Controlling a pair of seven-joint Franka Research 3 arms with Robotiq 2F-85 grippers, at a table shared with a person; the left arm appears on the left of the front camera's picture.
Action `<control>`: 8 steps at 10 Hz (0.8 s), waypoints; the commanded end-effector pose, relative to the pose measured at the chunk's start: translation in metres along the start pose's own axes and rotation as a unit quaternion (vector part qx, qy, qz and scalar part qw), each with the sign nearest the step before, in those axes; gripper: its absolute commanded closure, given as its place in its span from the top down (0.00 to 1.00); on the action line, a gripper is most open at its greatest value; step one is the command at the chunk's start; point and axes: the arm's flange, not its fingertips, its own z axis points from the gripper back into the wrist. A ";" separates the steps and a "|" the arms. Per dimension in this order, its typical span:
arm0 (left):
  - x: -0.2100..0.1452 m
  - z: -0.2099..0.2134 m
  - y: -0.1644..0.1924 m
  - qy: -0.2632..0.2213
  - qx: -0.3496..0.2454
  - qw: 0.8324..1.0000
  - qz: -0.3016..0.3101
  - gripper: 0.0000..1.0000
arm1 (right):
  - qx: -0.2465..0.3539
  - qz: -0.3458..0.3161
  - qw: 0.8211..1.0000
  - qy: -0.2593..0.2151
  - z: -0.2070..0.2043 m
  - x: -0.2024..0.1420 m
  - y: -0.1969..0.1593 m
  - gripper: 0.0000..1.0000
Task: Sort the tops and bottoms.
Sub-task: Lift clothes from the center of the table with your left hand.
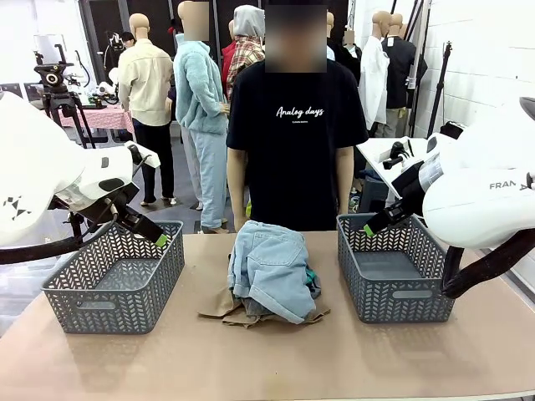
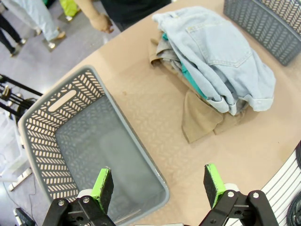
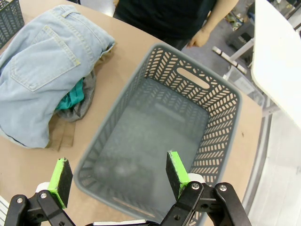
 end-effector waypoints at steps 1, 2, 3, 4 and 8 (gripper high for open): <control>0.000 -0.002 0.002 -0.003 0.006 1.000 0.000 1.00 | -0.002 0.000 1.000 -0.004 -0.003 0.000 0.000 1.00; 0.000 -0.002 0.002 -0.003 0.006 1.000 0.000 1.00 | -0.002 0.000 1.000 -0.004 -0.003 0.000 0.000 1.00; 0.000 -0.002 0.002 -0.003 0.006 1.000 0.000 1.00 | -0.002 0.000 1.000 -0.004 -0.003 0.000 0.000 1.00; 0.000 -0.002 0.002 -0.003 0.006 1.000 0.000 1.00 | -0.002 0.000 1.000 -0.004 -0.003 0.000 0.000 1.00; 0.000 0.000 0.000 0.000 0.000 1.000 0.000 1.00 | -0.002 0.000 1.000 -0.004 -0.003 0.000 0.000 1.00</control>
